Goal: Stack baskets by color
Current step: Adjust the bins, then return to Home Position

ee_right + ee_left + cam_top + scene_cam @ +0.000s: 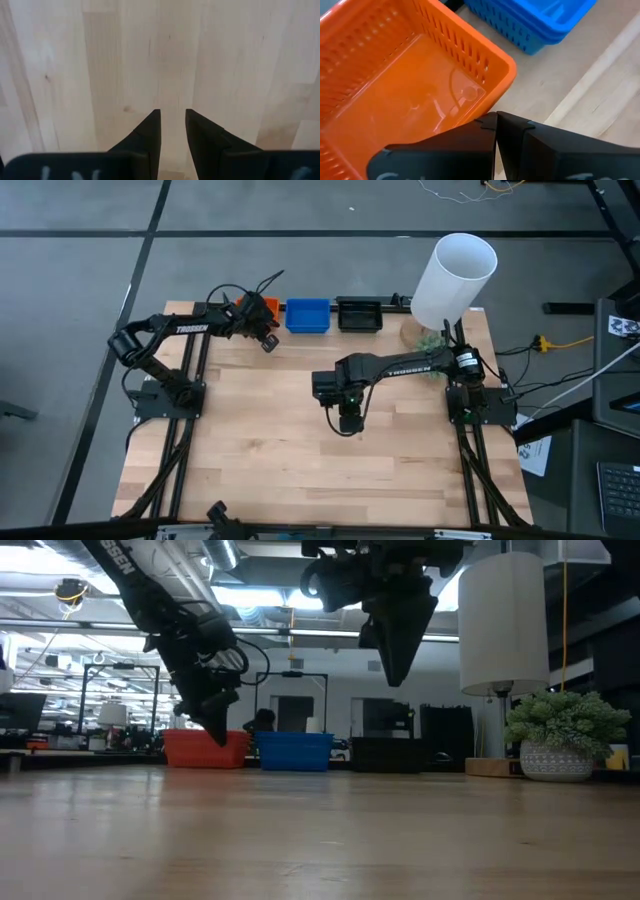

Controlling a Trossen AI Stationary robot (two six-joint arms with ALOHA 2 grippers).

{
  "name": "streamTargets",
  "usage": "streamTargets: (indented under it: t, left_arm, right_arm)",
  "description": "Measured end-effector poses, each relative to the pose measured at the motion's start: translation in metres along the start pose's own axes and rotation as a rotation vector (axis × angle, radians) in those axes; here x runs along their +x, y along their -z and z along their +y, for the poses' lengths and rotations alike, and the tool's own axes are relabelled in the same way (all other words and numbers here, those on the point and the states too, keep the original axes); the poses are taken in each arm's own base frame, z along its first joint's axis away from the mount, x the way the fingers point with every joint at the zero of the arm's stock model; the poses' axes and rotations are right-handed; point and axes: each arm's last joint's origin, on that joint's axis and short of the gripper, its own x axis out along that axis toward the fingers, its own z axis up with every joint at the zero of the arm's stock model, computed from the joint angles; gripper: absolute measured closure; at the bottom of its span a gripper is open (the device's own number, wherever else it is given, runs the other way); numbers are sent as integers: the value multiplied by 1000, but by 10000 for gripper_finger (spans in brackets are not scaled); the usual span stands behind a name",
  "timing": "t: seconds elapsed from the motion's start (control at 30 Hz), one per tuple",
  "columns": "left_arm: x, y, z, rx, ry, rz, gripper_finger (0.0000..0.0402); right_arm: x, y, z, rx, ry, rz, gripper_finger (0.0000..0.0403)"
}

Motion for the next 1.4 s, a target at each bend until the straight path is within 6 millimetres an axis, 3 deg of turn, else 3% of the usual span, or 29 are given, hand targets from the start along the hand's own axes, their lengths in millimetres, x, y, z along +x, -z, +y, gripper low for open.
streamTargets:
  t: [0.2, 0.47, 0.57, 0.7, 0.8, 0.9, 1.03, 1.13, 1.27, 1.4]
  left_arm:
    - [0, 1, -2, -15, 79, 15, 402]
    - [-7, 6, -34, -125, 386, 94, 402]
    - [-20, 9, -50, -121, 583, 152, 402]
    - [-51, 7, -68, 58, 848, 101, 402]
    - [-74, 11, -71, 27, 873, 139, 402]
    - [-97, 23, -72, 68, 835, 161, 402]
    - [-132, 47, -69, 143, 848, 62, 402]
    - [-157, 66, -67, 171, 930, -69, 402]
    - [-179, 94, -60, 163, 978, -310, 402]
    - [-190, 119, -53, 156, 1040, -523, 401]
  right_arm:
    - [1, 0, 4, -9, -1, 2, 313]
    - [2, 1, 11, -23, -2, 3, 313]
    - [2, 3, 18, 20, -1, 27, 313]
    - [4, 7, 25, 158, 16, 57, 313]
    - [2, 18, 40, 78, 112, 114, 313]
    - [-16, 27, 57, -5, 150, 14, 313]
    - [-48, 61, 58, -57, 108, -264, 313]
    - [-55, 101, 53, -32, 43, -462, 313]
    - [-47, 153, 39, 31, -63, -745, 313]
    - [-30, 190, 33, -9, -187, -1008, 313]
